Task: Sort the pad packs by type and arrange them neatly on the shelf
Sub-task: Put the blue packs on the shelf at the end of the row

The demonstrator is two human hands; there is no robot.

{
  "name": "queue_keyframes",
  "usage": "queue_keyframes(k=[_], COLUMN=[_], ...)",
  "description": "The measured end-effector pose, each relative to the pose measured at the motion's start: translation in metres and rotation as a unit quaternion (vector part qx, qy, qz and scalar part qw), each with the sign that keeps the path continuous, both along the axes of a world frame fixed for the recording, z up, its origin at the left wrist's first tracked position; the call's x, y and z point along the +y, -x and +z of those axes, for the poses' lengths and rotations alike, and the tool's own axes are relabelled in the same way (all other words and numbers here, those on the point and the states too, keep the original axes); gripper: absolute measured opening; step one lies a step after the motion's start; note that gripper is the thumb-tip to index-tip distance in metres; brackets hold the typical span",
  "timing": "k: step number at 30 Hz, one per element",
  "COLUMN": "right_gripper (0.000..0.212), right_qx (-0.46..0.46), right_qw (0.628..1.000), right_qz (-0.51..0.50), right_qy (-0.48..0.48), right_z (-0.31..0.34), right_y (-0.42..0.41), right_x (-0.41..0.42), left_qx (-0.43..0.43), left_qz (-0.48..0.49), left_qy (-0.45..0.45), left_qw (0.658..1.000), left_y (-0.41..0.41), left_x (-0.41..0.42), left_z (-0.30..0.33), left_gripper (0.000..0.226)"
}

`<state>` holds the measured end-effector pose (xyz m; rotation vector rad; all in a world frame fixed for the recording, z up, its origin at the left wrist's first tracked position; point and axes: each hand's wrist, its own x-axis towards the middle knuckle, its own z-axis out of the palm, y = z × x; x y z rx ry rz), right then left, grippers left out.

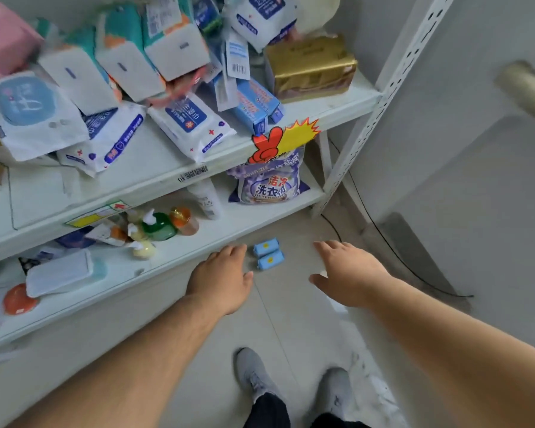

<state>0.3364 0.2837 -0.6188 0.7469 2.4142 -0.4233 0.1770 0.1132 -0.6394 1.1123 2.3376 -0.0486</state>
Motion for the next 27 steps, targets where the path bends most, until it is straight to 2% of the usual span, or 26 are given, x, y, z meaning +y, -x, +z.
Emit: queue_keyframes(k=[5, 17, 22, 27], right_gripper=[0.074, 0.068, 0.072, 0.070], right_qx=[-0.001, 0.005, 0.049, 0.080], right_qw=[1.000, 0.998, 0.997, 0.993], right_qz=[0.017, 0.039, 0.052, 0.083], right_qy=[0.023, 0.047, 0.042, 0.026], right_z=[-0.098, -0.413, -0.505, -0.569], right_y=[0.018, 0.031, 0.052, 0.077], right_x=[0.035, 0.076, 0.081, 0.090], left_qx=[-0.007, -0.009, -0.008, 0.000], left_qz=[0.017, 0.067, 0.079, 0.086], left_qy=[0.007, -0.011, -0.030, -0.040], left_qw=[1.000, 0.998, 0.996, 0.995], left_y=[0.007, 0.030, 0.051, 0.074], left_x=[0.032, 0.076, 0.091, 0.112], left_z=[-0.091, -0.388, -0.480, -0.546], left_gripper=[0.060, 0.061, 0.059, 0.059])
